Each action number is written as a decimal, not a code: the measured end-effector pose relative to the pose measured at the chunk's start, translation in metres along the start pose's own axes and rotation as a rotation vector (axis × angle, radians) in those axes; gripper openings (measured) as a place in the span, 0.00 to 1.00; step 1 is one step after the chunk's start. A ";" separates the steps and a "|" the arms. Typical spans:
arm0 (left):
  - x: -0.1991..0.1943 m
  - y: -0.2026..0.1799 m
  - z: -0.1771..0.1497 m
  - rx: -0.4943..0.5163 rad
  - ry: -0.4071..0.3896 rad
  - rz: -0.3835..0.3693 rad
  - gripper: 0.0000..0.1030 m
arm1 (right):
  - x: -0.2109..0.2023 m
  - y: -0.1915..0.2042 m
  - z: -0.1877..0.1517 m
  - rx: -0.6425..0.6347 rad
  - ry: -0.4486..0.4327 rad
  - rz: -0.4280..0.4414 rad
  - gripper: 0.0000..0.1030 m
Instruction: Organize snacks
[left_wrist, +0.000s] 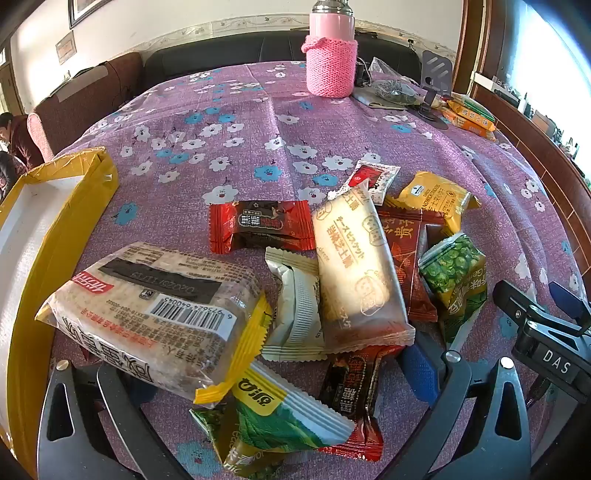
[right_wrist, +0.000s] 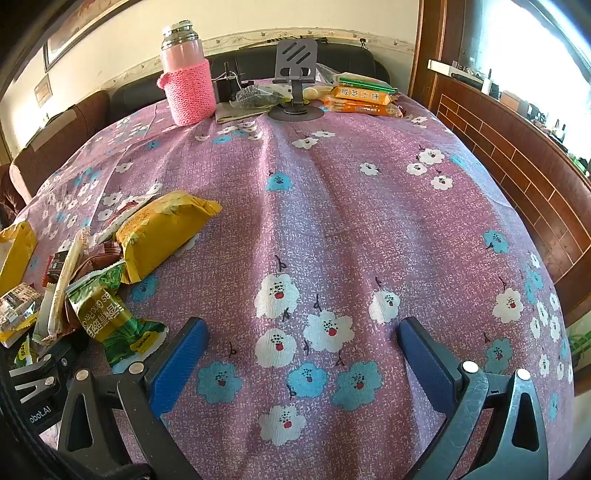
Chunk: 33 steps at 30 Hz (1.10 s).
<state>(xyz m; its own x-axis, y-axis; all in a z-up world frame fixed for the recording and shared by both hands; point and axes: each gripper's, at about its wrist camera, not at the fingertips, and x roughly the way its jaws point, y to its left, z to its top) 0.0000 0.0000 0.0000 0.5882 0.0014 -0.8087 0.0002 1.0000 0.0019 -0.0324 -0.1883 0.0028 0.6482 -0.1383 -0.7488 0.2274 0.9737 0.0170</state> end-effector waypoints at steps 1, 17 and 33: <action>0.000 0.000 0.000 -0.002 0.000 -0.003 1.00 | 0.000 0.000 0.000 0.000 0.000 0.000 1.00; 0.000 -0.001 0.000 -0.030 -0.001 0.020 1.00 | 0.000 0.000 0.000 0.000 -0.001 -0.001 1.00; -0.007 -0.005 -0.009 -0.009 0.050 0.004 1.00 | 0.000 -0.004 -0.002 -0.015 0.017 0.026 1.00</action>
<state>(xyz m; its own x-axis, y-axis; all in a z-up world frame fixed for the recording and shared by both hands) -0.0117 -0.0050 0.0006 0.5470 0.0055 -0.8371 -0.0096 1.0000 0.0002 -0.0347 -0.1919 0.0015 0.6416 -0.1099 -0.7591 0.1996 0.9795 0.0269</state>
